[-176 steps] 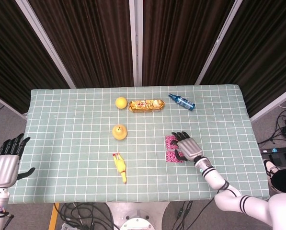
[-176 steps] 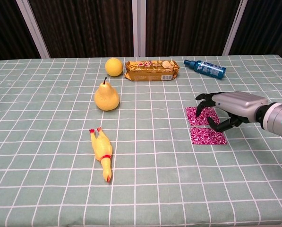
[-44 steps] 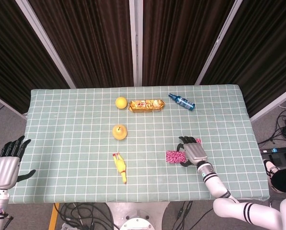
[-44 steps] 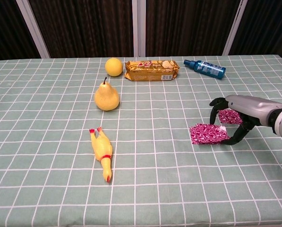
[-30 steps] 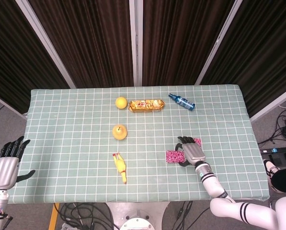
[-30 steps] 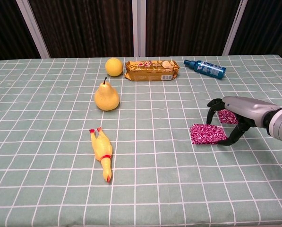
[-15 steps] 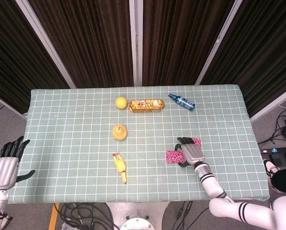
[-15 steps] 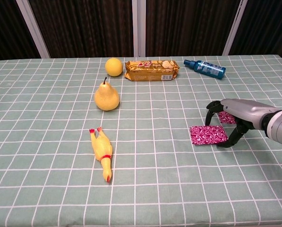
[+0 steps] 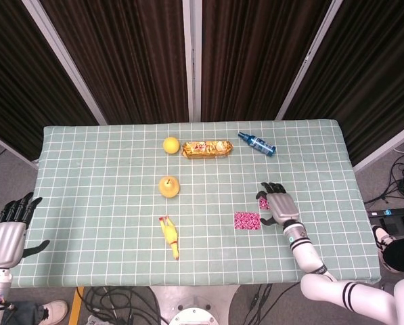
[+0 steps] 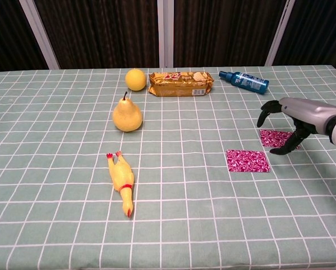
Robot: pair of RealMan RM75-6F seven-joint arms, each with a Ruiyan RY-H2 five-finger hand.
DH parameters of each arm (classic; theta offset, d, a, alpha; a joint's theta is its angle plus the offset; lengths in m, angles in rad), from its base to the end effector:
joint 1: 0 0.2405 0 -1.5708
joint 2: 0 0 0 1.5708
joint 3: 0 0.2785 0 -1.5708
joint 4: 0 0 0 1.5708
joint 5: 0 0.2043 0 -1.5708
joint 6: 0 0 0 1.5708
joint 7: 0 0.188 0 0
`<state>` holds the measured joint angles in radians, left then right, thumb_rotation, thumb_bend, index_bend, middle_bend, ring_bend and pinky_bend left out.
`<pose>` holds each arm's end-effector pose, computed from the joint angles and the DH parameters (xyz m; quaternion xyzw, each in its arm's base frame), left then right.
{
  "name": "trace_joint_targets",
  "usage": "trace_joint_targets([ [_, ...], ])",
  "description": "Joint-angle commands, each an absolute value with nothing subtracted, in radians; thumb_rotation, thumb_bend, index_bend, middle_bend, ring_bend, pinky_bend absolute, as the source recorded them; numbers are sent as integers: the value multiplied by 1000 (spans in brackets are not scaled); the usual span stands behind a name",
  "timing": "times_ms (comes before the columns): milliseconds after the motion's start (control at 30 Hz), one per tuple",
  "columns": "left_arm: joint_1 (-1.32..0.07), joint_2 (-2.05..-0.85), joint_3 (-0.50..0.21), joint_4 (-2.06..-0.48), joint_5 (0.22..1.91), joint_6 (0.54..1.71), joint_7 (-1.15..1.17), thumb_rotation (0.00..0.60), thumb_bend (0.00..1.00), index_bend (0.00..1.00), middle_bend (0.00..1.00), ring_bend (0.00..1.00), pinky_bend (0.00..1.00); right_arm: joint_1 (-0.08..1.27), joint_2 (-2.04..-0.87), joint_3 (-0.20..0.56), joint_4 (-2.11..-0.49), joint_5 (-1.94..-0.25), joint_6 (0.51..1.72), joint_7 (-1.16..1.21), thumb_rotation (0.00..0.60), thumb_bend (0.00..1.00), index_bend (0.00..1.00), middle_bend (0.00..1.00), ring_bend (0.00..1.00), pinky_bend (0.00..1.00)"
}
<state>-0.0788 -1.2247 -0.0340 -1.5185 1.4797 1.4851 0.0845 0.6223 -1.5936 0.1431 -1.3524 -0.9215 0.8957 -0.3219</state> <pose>-0.3446 0.2217 0.1445 -0.6028 -0.3777 -0.3572 0.6053 -0.2562 -0.3779 -0.0446 0.6830 -0.4973 0.2776 0.4574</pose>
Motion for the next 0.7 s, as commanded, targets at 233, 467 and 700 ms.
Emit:
trace_joint_targets([
  [233, -81, -1221, -34, -1534, 1479, 1482, 102, 600, 0, 159, 156, 126, 137, 636, -1630, 155, -1192, -884, 853, -315, 600, 110, 333, 66, 0, 0],
  [467, -79, -1216, -33, -1545, 1475, 1480, 113, 600, 0, 159, 156, 126, 137, 636, -1668, 150, -1121, -887, 823, -298, 600, 112, 338, 65, 0, 0],
  [700, -82, -1216, -35, -1547, 1475, 1478, 116, 600, 0, 159, 156, 126, 137, 635, -1686, 152, -1084, -891, 811, -295, 600, 109, 345, 65, 0, 0],
])
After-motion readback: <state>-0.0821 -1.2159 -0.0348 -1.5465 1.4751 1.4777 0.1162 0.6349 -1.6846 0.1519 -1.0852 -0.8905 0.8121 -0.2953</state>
